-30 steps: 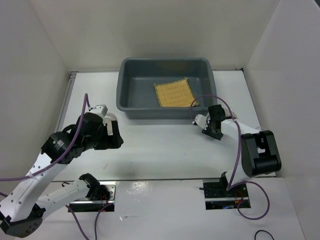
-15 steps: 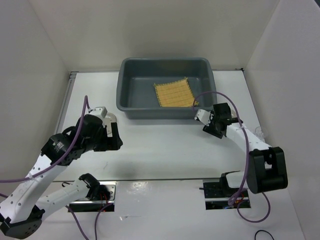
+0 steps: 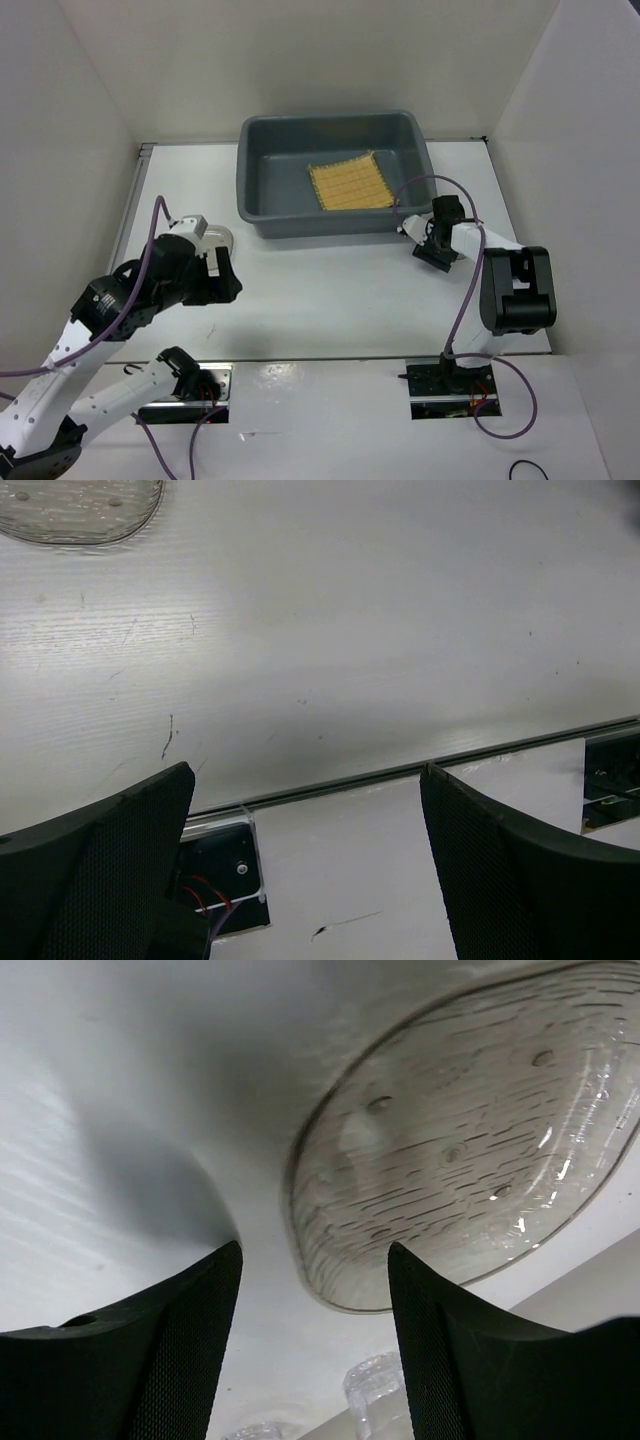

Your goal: Place the mixed dishes into the plastic bin

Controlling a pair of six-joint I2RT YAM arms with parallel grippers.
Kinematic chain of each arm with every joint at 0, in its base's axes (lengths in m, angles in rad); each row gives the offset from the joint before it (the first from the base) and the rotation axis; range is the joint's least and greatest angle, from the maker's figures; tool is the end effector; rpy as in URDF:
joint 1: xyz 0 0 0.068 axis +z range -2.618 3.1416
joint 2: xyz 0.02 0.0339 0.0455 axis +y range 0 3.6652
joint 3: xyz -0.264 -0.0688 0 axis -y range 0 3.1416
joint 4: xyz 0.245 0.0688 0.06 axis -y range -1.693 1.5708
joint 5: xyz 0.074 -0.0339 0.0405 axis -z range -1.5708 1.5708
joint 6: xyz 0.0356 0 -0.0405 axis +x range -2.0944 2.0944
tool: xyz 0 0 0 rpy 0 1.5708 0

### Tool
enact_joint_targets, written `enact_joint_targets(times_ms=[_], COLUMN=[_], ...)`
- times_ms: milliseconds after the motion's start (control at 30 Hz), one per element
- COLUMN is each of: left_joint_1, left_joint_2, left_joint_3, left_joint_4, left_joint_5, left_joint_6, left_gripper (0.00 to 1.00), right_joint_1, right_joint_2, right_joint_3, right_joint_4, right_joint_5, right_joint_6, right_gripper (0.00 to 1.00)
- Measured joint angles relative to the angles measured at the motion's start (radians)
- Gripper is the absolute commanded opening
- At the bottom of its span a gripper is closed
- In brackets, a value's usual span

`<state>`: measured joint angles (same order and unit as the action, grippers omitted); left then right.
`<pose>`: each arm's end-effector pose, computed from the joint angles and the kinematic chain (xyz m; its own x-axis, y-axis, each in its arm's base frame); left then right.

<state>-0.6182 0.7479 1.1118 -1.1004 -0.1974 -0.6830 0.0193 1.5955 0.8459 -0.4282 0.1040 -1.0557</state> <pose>0.0976 -0.0608 0.3632 -0.7085 -0.2555 -0.6578 0.0035 0.9309 -0.3654 0.2886 0.0019 0.1533 -0.4729 -0.8748 -0.1052 -0.7936 0.4747 -0.3805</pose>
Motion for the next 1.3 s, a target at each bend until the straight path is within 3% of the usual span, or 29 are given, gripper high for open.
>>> enact_joint_targets(times_ms=[100,200,300,333,467,700,867,1033,1167,1300], left_joint_1=[0.0,0.0,0.0,0.0,0.0,0.0,0.008,0.052,0.077,0.087], left_joint_2=[0.01,0.022,0.023,0.021,0.02,0.006,-0.008,0.008,0.016,0.018], left_joint_3=[0.0,0.0,-0.002,-0.002,-0.002,-0.002,-0.004,-0.008,-0.018,-0.026], left_joint_4=[0.0,0.0,0.0,0.0,0.0,0.001,0.006,0.023,0.032,0.04], left_joint_5=[0.0,0.0,0.0,0.0,0.0,0.0,0.007,0.037,0.059,0.08], left_joint_6=[0.002,0.003,0.003,0.003,0.003,0.003,0.023,0.056,0.078,0.084], left_gripper=[1.0,1.0,1.0,1.0,1.0,1.0,1.0,1.0,1.0,1.0], right_joint_1=[-0.027,-0.051,-0.069,-0.073,-0.077,-0.079,-0.072,0.031,0.14,0.212], right_joint_2=[0.028,0.057,0.084,0.092,0.103,0.024,-0.328,-0.628,-0.647,-0.502], right_joint_3=[0.027,0.054,0.078,0.085,0.092,0.08,0.052,0.199,0.366,0.54], right_joint_4=[0.002,0.003,-0.002,-0.003,-0.004,-0.11,-0.321,-0.443,-0.481,-0.472], right_joint_5=[-0.008,-0.017,-0.032,-0.037,-0.044,-0.062,-0.129,-0.143,-0.136,-0.119], right_joint_6=[-0.016,-0.024,-0.031,-0.031,-0.042,-0.076,-0.116,-0.12,-0.077,-0.01], right_gripper=[0.61,0.51,0.35,0.25,0.0,0.0,0.0,0.0,0.0,0.0])
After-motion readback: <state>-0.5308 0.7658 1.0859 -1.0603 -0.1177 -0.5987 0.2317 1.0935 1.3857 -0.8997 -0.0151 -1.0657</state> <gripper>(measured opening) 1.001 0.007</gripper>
